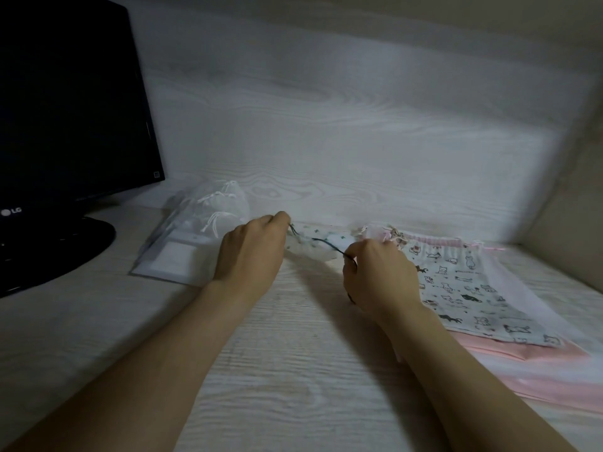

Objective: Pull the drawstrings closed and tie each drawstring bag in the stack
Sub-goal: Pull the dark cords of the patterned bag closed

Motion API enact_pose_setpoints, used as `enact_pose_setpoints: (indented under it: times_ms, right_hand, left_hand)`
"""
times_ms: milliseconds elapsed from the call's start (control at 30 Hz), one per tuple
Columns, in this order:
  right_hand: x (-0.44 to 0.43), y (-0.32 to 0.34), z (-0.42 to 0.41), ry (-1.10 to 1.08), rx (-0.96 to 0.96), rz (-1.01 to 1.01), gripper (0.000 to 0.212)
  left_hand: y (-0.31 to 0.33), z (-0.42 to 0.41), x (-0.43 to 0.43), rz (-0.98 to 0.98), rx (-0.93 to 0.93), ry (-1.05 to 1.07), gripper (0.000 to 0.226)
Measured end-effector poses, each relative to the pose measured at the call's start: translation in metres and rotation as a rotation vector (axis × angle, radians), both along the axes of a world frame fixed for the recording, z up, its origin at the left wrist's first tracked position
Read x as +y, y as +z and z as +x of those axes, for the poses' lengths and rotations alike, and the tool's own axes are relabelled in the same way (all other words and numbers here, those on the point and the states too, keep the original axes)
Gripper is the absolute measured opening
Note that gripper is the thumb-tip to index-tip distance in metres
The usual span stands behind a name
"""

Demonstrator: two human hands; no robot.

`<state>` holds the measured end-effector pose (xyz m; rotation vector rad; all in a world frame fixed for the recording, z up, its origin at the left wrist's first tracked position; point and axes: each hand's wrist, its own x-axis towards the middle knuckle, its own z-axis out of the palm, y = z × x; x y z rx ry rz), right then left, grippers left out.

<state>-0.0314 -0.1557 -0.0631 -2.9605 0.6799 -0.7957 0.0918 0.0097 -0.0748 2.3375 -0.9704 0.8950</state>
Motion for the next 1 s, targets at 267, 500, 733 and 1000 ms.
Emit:
enact_pose_setpoints:
  times_ms: [267,500,733,1000]
  right_hand:
    - [0.0,-0.001,0.001,0.056,-0.092,0.204,0.015]
    - [0.01,0.008,-0.003,0.2,-0.246,0.896,0.015]
    - [0.005,-0.002,0.007,0.259,-0.459,0.646,0.007]
    - [0.004,-0.014,0.012,0.474,-0.284,0.544,0.009]
  left_hand:
    - [-0.009,-0.008,-0.018,-0.182,0.135,-0.343,0.025]
    - [-0.016,-0.002,-0.022,-0.199,0.242,-0.326,0.017]
    - [-0.019,0.0,-0.021,-0.217,0.341,-0.324,0.032]
    - [-0.015,-0.008,-0.02,-0.288,0.277,-0.289,0.023]
